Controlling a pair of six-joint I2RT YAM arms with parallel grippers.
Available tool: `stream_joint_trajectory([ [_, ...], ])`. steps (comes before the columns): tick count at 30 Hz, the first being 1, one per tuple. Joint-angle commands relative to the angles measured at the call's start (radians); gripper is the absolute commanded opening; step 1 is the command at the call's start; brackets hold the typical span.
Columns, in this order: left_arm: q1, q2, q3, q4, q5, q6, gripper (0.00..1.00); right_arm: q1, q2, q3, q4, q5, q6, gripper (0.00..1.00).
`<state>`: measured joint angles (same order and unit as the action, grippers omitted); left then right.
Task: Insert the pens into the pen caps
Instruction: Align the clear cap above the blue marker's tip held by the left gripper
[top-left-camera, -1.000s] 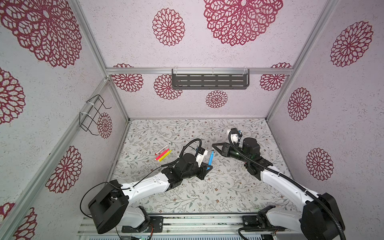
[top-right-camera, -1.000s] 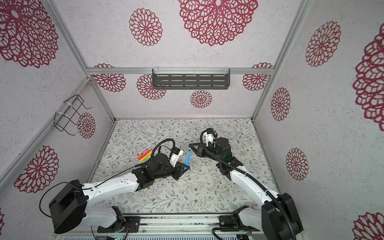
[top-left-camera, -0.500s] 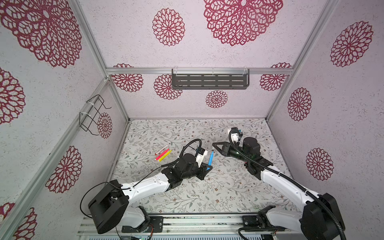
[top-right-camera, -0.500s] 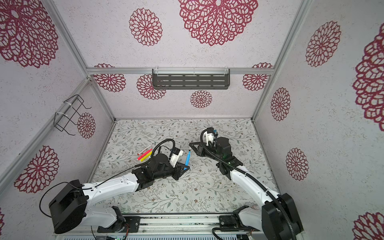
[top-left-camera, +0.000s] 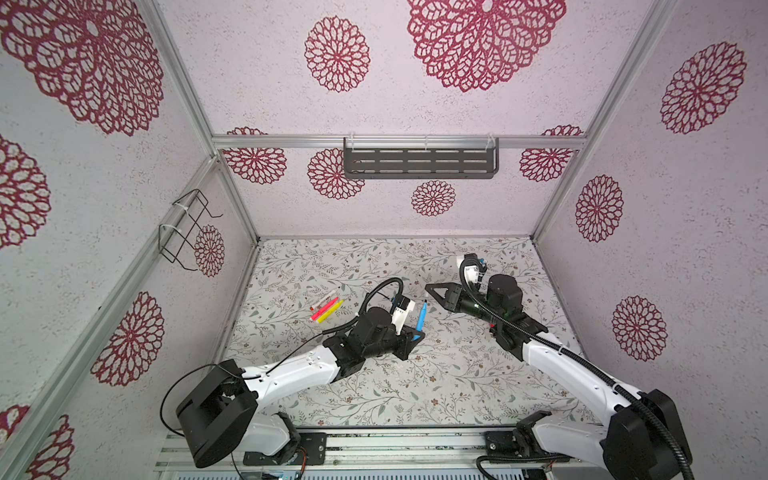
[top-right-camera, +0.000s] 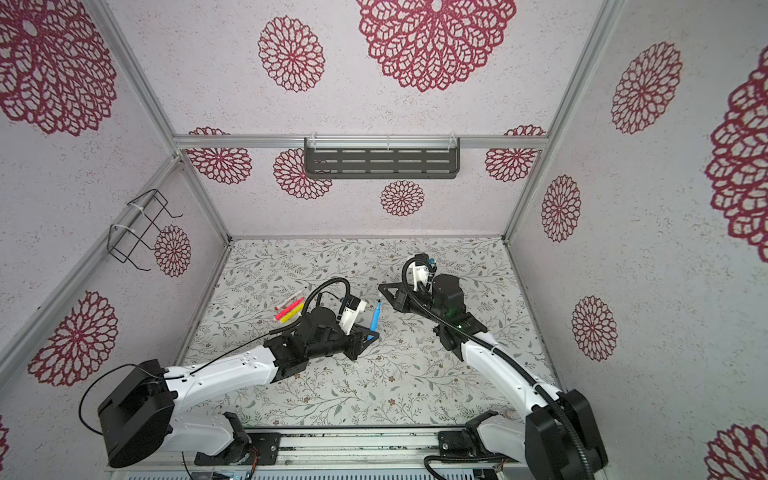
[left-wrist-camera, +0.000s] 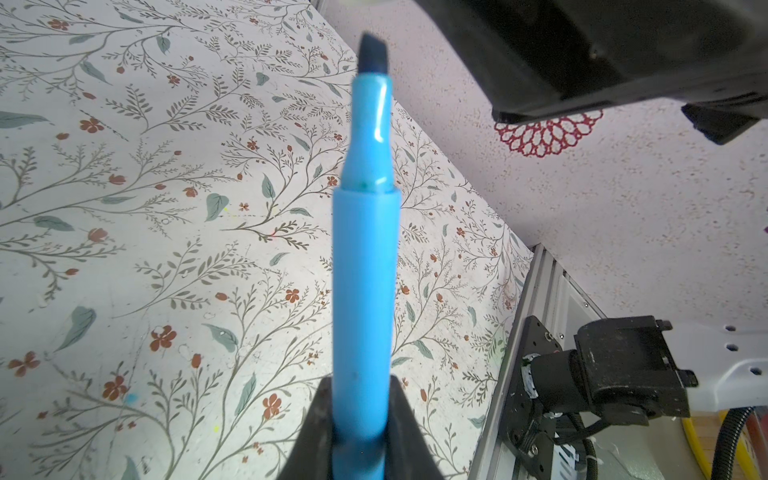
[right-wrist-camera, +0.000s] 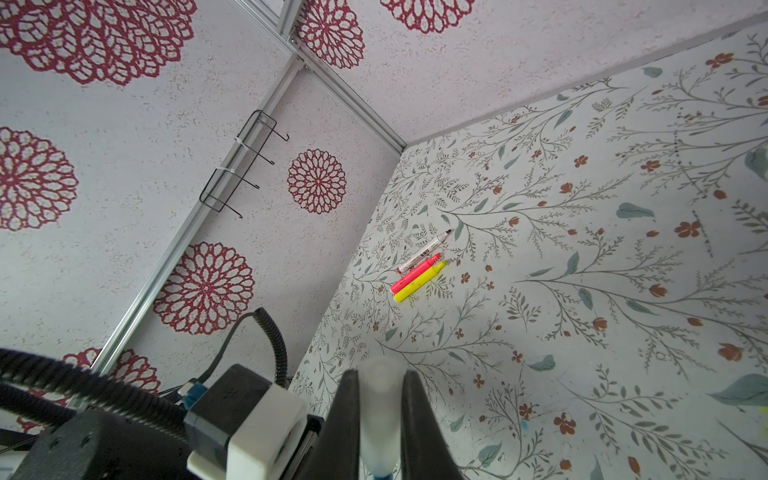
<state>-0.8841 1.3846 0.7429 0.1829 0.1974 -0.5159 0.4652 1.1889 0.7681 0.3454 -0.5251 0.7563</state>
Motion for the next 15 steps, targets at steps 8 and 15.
stream_joint_trajectory([
  [8, -0.006, -0.037, -0.007, 0.024, -0.014, 0.023, 0.04, 0.0, -0.042, -0.024, 0.081, -0.029, 0.021, 0.0],
  [15, -0.005, -0.045, -0.003, 0.016, -0.019, 0.028, 0.04, 0.007, -0.052, -0.047, 0.111, -0.051, 0.026, 0.0],
])
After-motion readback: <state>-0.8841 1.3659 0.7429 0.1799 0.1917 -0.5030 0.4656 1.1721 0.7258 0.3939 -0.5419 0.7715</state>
